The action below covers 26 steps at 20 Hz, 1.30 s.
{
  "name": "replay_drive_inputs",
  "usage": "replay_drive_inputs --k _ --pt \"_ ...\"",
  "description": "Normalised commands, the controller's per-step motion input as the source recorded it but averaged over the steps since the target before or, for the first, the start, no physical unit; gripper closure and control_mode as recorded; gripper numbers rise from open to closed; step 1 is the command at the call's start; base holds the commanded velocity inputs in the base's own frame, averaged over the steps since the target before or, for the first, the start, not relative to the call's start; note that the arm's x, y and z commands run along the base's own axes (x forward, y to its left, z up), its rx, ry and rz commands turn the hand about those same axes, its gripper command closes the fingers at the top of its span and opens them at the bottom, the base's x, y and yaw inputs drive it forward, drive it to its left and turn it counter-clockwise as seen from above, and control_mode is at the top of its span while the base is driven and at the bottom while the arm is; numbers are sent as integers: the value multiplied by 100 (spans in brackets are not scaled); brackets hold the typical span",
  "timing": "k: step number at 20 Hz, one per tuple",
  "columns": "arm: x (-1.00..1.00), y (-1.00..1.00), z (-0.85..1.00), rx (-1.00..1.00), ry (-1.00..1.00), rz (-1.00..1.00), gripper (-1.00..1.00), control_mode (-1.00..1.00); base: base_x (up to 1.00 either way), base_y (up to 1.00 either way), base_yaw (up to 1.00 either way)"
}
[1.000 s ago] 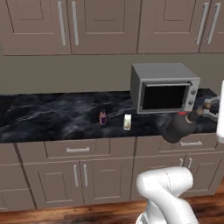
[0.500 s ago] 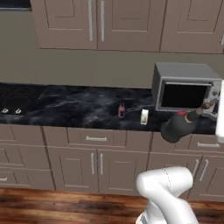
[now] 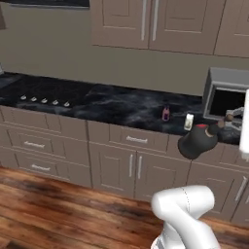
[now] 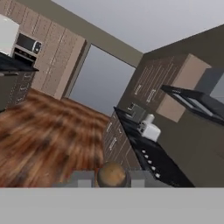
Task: Move the drinks to the dining counter.
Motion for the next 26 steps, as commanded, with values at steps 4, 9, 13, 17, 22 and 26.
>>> replay_drive_inputs --k 4,9,13,17,22,26 --pt "0 0 0 0 0 0 100 100 -27 38 38" --pt "0 0 0 0 0 0 100 100 -19 36 37" --pt "0 0 0 0 0 0 100 100 -1 34 37" --pt "0 0 0 0 0 0 100 100 1 33 39" --pt "0 0 0 0 0 0 100 100 13 29 39" --pt "0 0 0 0 0 0 100 100 18 28 38"
